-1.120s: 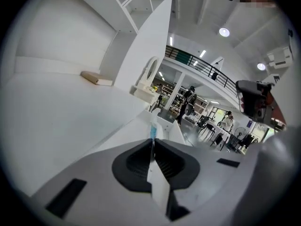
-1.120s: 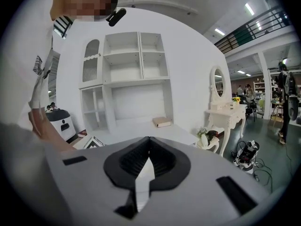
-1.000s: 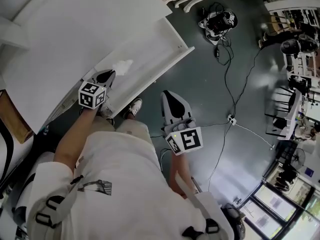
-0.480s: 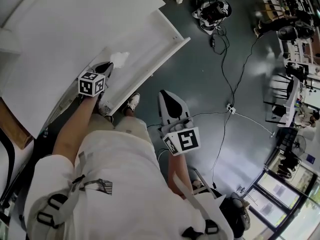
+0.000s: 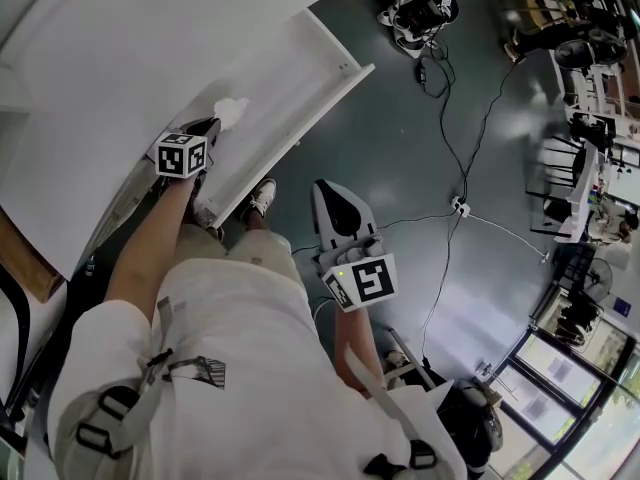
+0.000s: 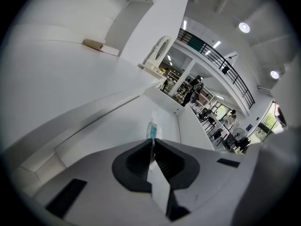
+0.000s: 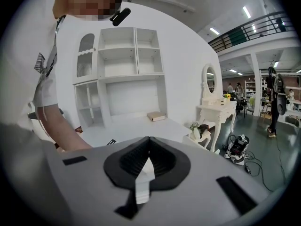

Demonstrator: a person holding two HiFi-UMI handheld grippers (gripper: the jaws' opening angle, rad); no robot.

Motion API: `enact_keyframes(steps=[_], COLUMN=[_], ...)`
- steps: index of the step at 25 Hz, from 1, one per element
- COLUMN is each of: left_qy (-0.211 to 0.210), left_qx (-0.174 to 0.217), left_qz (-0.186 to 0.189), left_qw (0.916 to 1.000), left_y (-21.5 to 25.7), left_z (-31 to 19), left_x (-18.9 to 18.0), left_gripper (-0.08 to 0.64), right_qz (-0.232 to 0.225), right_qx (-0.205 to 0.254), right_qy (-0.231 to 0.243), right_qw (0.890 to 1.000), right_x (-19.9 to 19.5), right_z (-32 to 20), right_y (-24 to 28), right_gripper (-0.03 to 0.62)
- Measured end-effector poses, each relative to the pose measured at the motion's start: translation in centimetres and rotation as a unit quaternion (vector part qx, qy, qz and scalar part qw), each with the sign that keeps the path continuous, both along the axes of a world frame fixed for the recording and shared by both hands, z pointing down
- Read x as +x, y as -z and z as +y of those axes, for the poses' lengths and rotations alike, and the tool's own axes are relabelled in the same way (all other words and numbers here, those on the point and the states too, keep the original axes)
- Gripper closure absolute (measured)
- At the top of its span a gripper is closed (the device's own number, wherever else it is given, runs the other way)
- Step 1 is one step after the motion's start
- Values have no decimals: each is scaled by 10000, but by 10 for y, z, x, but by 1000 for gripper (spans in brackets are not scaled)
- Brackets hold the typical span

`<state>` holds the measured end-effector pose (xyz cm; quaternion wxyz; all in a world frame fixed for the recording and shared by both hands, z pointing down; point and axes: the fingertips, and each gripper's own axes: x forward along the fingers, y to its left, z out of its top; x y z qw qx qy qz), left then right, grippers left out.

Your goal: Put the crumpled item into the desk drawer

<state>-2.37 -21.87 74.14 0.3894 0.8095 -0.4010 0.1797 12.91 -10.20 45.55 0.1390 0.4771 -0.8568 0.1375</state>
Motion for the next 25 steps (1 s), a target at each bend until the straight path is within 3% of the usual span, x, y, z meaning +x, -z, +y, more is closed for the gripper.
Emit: enact_keyframes(steps=[25], left_qy=[192], left_qx=[-495], left_qz=[-411], left_qw=[9977], left_y=[-30], left_z=[-10], left_x=[3], left_gripper=[535], right_qz=[-48], right_qx=[-111], right_qy=[-202], right_qw=[9997], right_x=[26], right_z=[0], right_y=[-3], right_gripper=[583])
